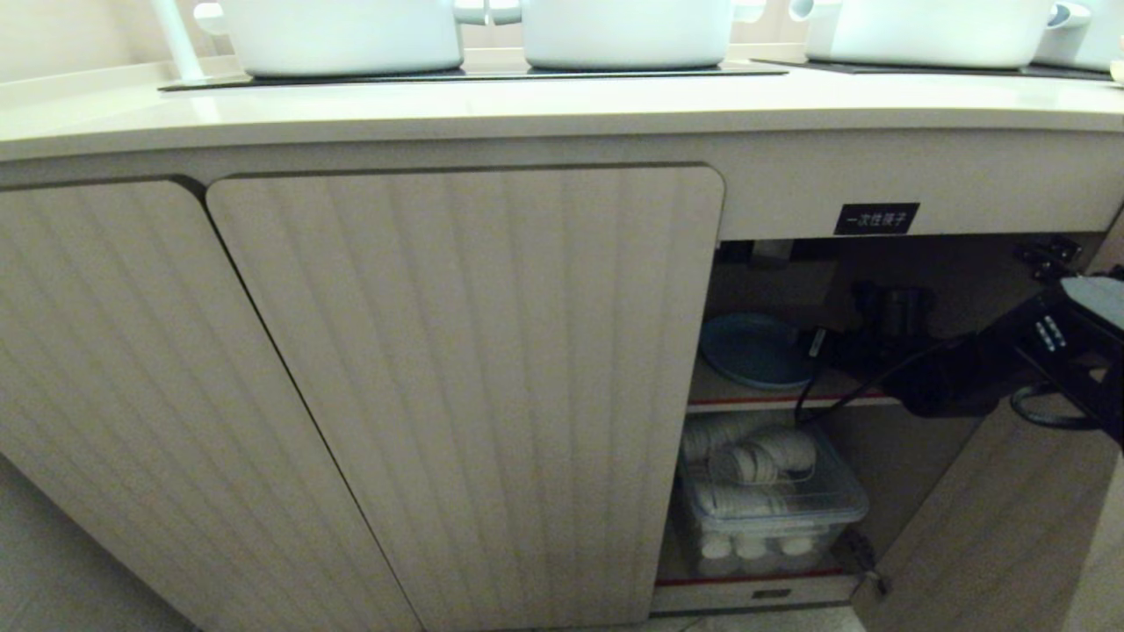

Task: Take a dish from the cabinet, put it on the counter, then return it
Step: Put it back into the cabinet

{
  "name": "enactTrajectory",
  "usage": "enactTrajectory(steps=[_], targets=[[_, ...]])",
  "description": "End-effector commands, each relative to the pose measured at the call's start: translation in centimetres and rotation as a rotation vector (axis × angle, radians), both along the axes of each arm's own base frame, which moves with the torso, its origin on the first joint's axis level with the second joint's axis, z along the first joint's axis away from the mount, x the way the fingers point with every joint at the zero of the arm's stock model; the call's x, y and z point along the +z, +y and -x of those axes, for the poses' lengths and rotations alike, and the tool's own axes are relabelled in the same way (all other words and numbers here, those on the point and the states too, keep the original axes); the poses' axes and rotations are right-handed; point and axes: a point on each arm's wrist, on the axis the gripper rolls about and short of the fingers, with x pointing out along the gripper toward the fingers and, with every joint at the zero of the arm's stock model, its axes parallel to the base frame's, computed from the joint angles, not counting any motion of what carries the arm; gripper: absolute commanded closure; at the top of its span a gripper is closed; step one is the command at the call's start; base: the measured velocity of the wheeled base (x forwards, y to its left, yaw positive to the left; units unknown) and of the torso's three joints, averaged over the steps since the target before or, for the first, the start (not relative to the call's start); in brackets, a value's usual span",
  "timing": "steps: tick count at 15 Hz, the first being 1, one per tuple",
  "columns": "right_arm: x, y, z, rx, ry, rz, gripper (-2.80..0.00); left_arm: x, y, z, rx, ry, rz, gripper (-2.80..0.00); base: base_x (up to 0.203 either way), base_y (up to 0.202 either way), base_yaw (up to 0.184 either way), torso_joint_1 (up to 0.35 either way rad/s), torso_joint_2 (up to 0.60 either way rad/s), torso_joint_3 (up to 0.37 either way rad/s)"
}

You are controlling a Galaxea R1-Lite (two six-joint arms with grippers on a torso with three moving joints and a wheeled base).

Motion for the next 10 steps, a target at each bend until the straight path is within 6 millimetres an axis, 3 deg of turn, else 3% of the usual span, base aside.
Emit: enactTrajectory(steps=[1,10], targets=[[0.1,0.0,0.2,0.013,-0.048,0.027,-2.80,0.0,0.0,0.0,0.000,0.000,0.000,0.00,0.000,0.000,0.000,0.000,0.00,0.000],[0.0,0.3,1.5,0.064,-0.159,0.125,-2.80,0.0,0.0,0.0,0.000,0.000,0.000,0.00,0.000,0.000,0.000,0.000,0.00,0.000]])
